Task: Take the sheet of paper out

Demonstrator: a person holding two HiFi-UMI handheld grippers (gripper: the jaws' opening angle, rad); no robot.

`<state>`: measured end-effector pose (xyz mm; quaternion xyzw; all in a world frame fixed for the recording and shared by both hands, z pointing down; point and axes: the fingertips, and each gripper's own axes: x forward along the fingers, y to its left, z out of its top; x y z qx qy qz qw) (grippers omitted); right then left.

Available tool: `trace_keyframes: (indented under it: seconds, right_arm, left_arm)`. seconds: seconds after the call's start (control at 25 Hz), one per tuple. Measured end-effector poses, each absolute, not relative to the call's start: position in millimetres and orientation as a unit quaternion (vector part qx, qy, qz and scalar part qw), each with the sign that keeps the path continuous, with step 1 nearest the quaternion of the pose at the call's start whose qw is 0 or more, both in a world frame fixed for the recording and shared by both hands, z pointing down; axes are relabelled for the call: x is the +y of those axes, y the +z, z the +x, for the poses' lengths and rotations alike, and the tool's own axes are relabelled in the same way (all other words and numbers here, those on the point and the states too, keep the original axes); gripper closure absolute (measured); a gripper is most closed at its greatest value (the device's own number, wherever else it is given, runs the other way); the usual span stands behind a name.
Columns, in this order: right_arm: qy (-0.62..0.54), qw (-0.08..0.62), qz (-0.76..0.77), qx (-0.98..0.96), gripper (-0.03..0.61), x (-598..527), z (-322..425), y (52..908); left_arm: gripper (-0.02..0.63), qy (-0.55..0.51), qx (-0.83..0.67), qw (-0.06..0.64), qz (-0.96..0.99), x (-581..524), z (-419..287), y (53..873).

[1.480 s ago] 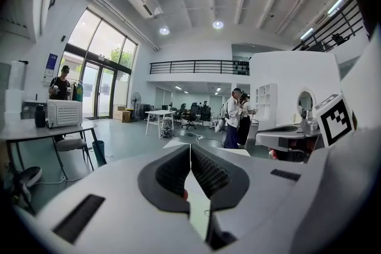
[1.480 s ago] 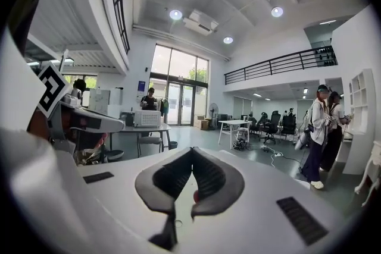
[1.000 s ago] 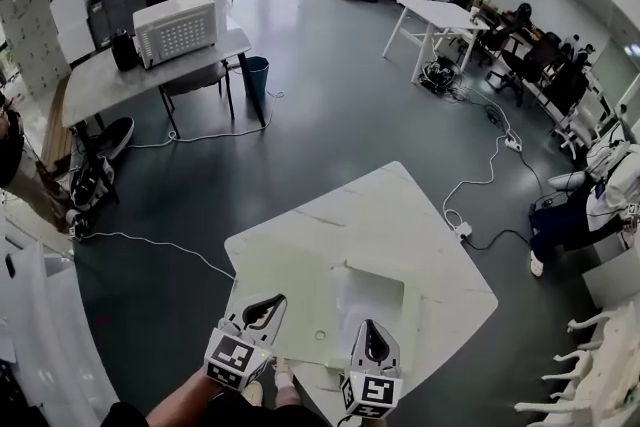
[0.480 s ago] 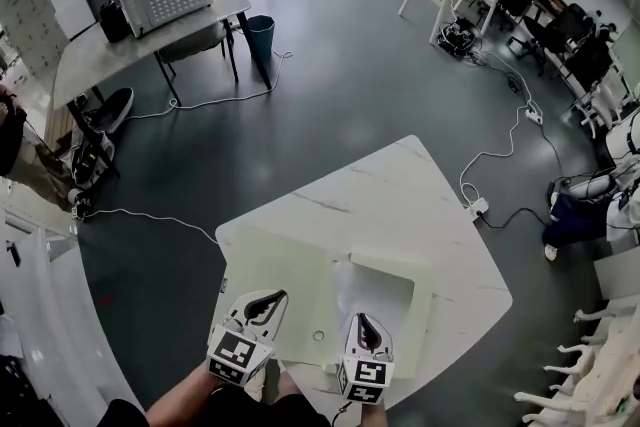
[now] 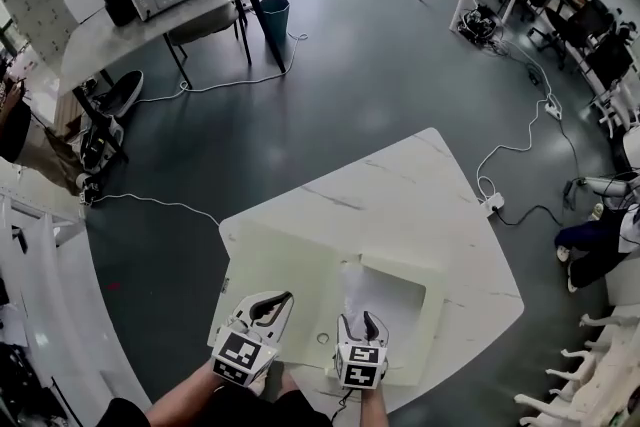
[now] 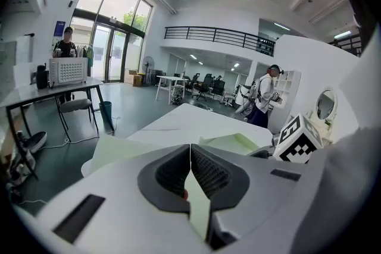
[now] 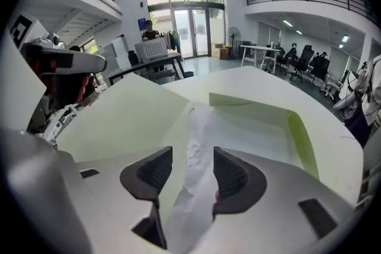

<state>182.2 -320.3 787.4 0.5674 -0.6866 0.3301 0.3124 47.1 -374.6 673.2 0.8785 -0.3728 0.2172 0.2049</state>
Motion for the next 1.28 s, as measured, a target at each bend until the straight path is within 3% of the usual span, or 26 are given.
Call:
trace_keyframes:
  seconds: [0.2,0.56,0.76,0.88,1.28]
  right_arm:
    - [0.359,0.343,0.55,-0.672,0.336,-317.6,180.8,814.5]
    - [0.38,0.351,0.539,-0.665,0.395,-319.8,179.0,831.9]
    - [0.371,0.355,0.551,-0.658,0.464,-323.0,186.3,835.2]
    - [0.365,0.357,0.558,-0.654,0.557,-324.9,188.5,834.9]
    - [0.36,0.351,0.56,-0.658,0.56,-325.9,185.5,822.3]
  left_arm:
    - [0.589,0.222,-0.376,0.215,0.874,-379.5,46.8,684.7]
    - [0.589,0.222,-0.378,0.225,0.87,-389.0,46.6,698.9]
    - [0.589,0.223,-0.378,0.228,0.869,-389.3,46.1,704.0]
    - [0.589,0.223,-0.38,0.228,0.868,-390.6,44.5,704.6]
    - [0.589,0.217,-0.382,0.228,0.869,-391.1,39.4,696.7]
